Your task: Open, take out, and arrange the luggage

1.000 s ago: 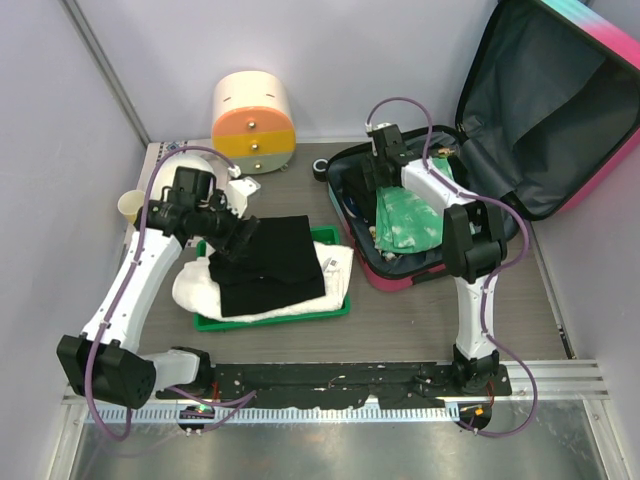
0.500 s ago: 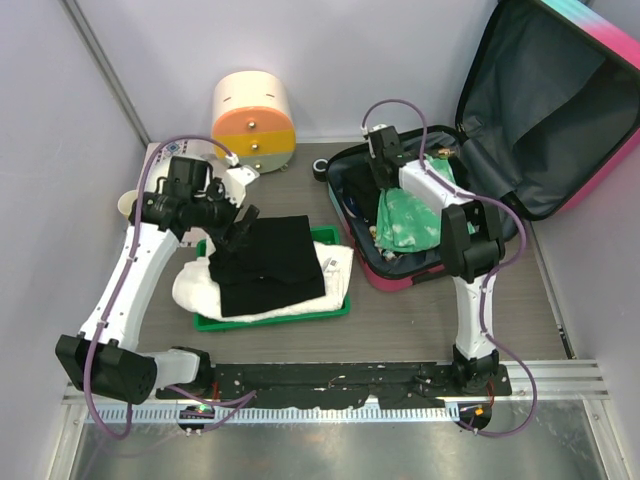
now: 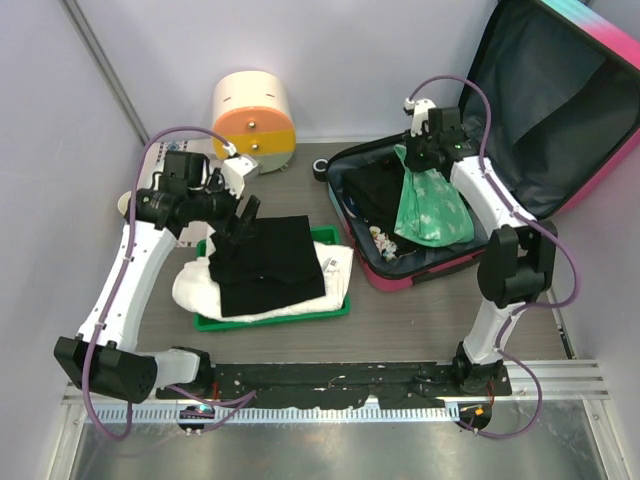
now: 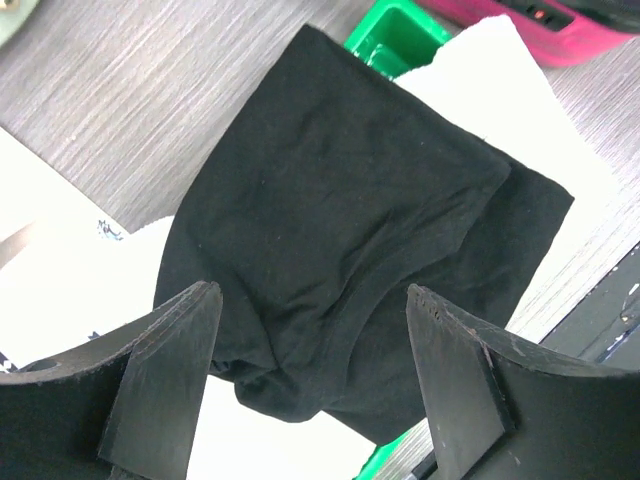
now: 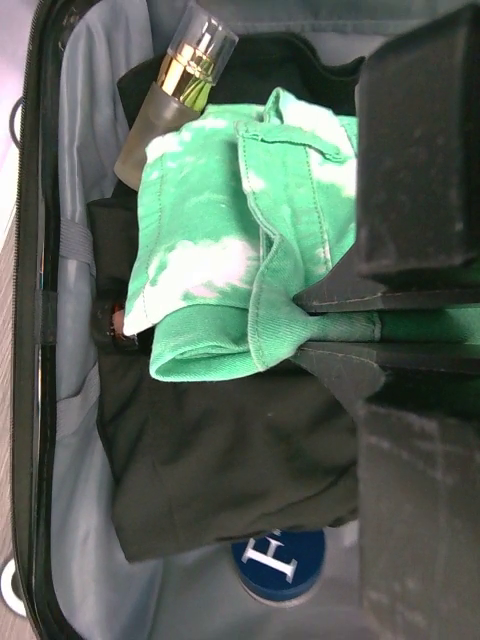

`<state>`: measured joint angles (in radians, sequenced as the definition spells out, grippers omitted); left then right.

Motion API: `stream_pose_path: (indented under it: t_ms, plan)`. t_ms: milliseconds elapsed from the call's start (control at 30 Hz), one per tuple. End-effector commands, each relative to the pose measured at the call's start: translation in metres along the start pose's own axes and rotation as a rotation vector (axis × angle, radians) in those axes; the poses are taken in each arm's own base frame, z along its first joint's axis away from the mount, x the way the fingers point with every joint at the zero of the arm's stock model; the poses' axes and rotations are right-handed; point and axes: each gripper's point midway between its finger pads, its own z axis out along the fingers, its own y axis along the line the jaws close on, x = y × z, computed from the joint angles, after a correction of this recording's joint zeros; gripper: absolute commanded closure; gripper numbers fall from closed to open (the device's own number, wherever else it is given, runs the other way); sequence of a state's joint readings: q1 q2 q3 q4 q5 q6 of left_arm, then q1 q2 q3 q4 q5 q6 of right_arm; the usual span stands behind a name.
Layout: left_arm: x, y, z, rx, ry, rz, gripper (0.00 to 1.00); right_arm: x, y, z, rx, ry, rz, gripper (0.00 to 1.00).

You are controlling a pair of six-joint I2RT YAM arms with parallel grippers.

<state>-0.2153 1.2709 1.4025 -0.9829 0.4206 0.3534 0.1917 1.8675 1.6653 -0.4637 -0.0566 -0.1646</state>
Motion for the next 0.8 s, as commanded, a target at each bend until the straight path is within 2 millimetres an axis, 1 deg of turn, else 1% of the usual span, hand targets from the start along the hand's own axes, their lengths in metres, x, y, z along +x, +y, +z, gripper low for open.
stream_pose_path:
  t_ms: [0, 33, 167, 233, 300, 333, 400, 433, 467, 500, 533, 567, 600, 633, 667, 733, 767]
  plan:
    - [-0.040, -0.006, -0.008, 0.039, -0.135, 0.010, 0.21, -0.060, 0.028, -0.062, -0.164, -0.224, -0.099, 0.99]
    - [-0.043, -0.006, -0.008, 0.042, -0.140, 0.004, 0.21, -0.059, 0.034, -0.066, -0.196, -0.220, -0.109, 0.99]
    - [-0.047, -0.007, -0.008, 0.049, -0.148, -0.014, 0.21, -0.066, 0.045, -0.090, -0.256, -0.261, -0.151, 0.99]
    - [-0.049, -0.006, -0.010, 0.038, -0.158, -0.014, 0.20, -0.074, 0.050, -0.106, -0.282, -0.294, -0.169, 0.99]
    - [-0.048, -0.006, -0.012, 0.026, -0.159, -0.033, 0.21, -0.084, 0.061, -0.122, -0.341, -0.336, -0.190, 0.99]
    - [-0.047, -0.003, -0.012, 0.010, -0.154, -0.045, 0.21, -0.091, 0.069, -0.136, -0.380, -0.376, -0.203, 0.99]
    - [-0.043, -0.002, -0.014, 0.003, -0.149, -0.095, 0.20, -0.102, 0.078, -0.157, -0.418, -0.435, -0.210, 0.99]
    - [-0.042, 0.002, -0.016, -0.005, -0.154, -0.130, 0.21, -0.105, 0.085, -0.165, -0.443, -0.457, -0.215, 0.99]
    - [-0.040, 0.005, -0.015, -0.009, -0.161, -0.157, 0.20, -0.106, 0.092, -0.172, -0.476, -0.472, -0.222, 0.99]
    - [-0.040, 0.006, -0.018, -0.011, -0.175, -0.208, 0.21, -0.105, 0.098, -0.174, -0.487, -0.484, -0.226, 0.99]
    - [-0.039, 0.013, -0.022, -0.006, -0.194, -0.252, 0.21, -0.109, 0.104, -0.186, -0.495, -0.513, -0.238, 0.99]
    - [-0.037, 0.017, -0.023, -0.005, -0.207, -0.282, 0.20, -0.104, 0.116, -0.188, -0.524, -0.511, -0.246, 0.99]
    - [-0.037, 0.018, -0.025, 0.007, -0.215, -0.336, 0.20, -0.106, 0.124, -0.194, -0.536, -0.532, -0.251, 0.99]
    - [-0.034, 0.028, -0.029, -0.005, -0.224, -0.379, 0.20, -0.108, 0.129, -0.202, -0.544, -0.549, -0.260, 0.99]
    - [-0.034, 0.027, -0.030, 0.021, -0.232, -0.398, 0.21, -0.103, 0.147, -0.205, -0.573, -0.547, -0.276, 0.99]
    - [-0.030, 0.041, -0.034, 0.005, -0.235, -0.482, 0.21, -0.102, 0.159, -0.208, -0.568, -0.563, -0.297, 0.99]
    - [-0.030, 0.041, -0.035, 0.017, -0.235, -0.497, 0.21, -0.096, 0.179, -0.214, -0.602, -0.569, -0.320, 0.99]
